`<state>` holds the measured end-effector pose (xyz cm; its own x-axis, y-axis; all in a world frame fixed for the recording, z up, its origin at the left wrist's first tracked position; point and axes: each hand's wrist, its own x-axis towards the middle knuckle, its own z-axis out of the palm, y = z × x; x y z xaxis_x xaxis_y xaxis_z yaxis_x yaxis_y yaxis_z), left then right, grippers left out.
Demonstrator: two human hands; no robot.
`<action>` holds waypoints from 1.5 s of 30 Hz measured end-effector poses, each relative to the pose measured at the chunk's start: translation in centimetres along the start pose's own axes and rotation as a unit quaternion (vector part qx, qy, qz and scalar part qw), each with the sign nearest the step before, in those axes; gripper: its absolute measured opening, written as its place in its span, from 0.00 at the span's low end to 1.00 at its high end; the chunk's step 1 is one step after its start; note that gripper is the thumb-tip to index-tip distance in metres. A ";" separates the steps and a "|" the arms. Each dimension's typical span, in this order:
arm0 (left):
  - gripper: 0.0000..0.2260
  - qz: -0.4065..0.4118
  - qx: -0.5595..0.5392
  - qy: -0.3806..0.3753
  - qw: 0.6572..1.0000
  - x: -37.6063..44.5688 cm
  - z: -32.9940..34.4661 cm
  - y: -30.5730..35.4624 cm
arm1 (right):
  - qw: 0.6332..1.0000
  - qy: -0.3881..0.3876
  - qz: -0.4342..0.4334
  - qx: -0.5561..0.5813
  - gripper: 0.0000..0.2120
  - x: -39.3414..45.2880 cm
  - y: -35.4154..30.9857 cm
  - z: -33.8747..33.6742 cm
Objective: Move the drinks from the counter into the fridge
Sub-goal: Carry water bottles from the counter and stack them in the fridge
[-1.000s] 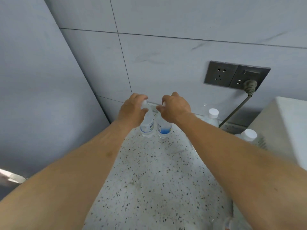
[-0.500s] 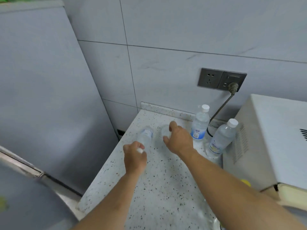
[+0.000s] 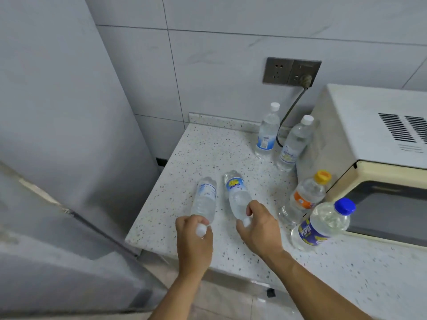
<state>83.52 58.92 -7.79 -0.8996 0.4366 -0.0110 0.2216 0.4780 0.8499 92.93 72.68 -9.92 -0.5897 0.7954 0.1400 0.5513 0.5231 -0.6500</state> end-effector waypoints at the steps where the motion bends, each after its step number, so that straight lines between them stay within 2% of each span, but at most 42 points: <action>1: 0.16 0.013 0.002 -0.003 1.000 -0.3 -0.6 0.3 | 1.000 0.008 -0.013 0.010 0.19 -0.4 -0.3 -0.5; 6: 0.10 0.054 0.031 -0.012 0.998 1.2 -3.1 3.4 | 0.996 0.057 -0.048 0.051 0.15 1.5 -3.0 -4.4; 11: 0.06 0.073 0.078 -0.042 0.993 3.8 -4.6 5.9 | 1.000 0.004 -0.012 0.028 0.11 4.7 -5.0 -6.4; 14: 0.08 0.103 0.089 -0.041 0.990 4.6 -3.9 6.0 | 1.000 0.011 0.002 0.004 0.12 5.1 -4.8 -6.6; 17: 0.13 0.123 0.062 -0.020 0.990 5.0 -2.6 5.0 | 0.999 0.049 -0.018 0.014 0.15 4.3 -3.7 -6.4; 19: 0.18 0.094 0.009 -0.043 0.995 5.1 -1.7 3.7 | 0.996 0.061 -0.026 0.063 0.18 3.1 -2.5 -5.7; 24: 0.31 0.008 -0.072 -0.095 0.993 4.5 0.0 0.3 | 0.972 -0.046 0.073 0.220 0.35 -0.7 1.2 -2.8; 28: 0.32 -0.039 -0.098 -0.125 0.986 4.5 1.2 -3.3 | 0.955 -0.067 0.115 0.264 0.40 -1.7 3.2 -0.4; 33: 0.35 -0.020 -0.112 -0.106 0.988 5.0 2.6 -5.2 | 0.950 -0.019 0.097 0.295 0.42 -0.8 3.0 1.8; 41: 0.26 -0.029 -0.117 -0.090 0.989 2.1 1.9 -4.0 | 0.945 -0.005 0.108 0.310 0.28 -0.9 2.7 1.4; 45: 0.22 -0.050 -0.159 -0.111 0.980 -2.7 0.1 -4.2 | 0.919 -0.080 0.138 0.361 0.24 -4.1 3.3 -0.2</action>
<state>85.04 55.80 -11.42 -0.7994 0.5708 -0.1873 -0.0243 0.2808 0.9594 97.27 71.20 -12.43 -0.5978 0.7815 -0.1787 0.1920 -0.0770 -0.9784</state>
